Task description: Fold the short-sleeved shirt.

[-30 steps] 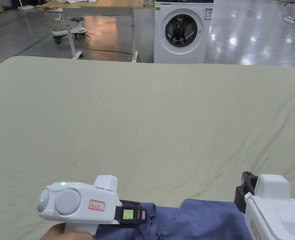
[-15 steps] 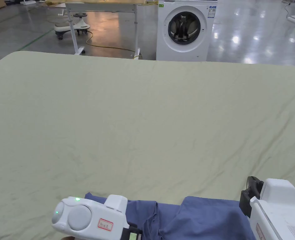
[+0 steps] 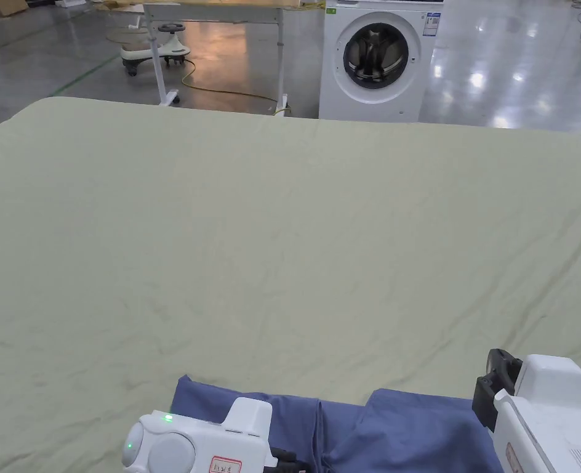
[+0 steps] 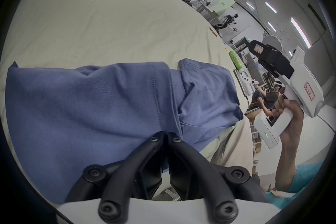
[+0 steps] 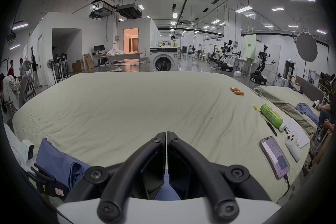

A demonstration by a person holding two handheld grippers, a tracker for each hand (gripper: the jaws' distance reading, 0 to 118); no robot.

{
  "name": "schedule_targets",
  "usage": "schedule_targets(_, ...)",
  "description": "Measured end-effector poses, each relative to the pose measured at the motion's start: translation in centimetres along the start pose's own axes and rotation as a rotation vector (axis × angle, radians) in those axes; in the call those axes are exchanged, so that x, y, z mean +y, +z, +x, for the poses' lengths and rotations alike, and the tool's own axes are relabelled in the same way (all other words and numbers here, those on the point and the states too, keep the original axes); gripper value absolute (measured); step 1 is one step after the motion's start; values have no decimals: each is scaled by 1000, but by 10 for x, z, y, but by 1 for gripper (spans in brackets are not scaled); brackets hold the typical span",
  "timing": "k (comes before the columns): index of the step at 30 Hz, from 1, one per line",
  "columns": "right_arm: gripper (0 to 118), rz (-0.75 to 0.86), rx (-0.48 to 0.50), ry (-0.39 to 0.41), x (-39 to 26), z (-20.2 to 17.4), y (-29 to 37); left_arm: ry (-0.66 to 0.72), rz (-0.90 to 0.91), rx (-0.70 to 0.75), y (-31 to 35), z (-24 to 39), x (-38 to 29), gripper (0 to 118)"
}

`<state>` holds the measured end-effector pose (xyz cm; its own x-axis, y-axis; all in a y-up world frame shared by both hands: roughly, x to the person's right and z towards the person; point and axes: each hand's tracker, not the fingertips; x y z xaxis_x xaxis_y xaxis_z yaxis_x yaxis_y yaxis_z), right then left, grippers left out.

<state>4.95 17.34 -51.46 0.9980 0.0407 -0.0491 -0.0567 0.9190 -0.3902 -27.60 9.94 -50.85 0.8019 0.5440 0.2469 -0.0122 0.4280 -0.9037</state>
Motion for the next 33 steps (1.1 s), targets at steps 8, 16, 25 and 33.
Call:
schedule_targets(8,0,-3,13,2,3,-2,-3,14,134,-29,65,-18,7,26)
schedule_targets(16,0,21,18,-2,10,-3,-2,179,261,103,141,-113,7,69)
schedule_targets(25,0,77,20,-9,16,-5,3,351,205,-224,97,-198,-16,68)
schedule_targets(33,0,137,15,2,21,-7,8,373,189,-315,57,-194,-11,19)
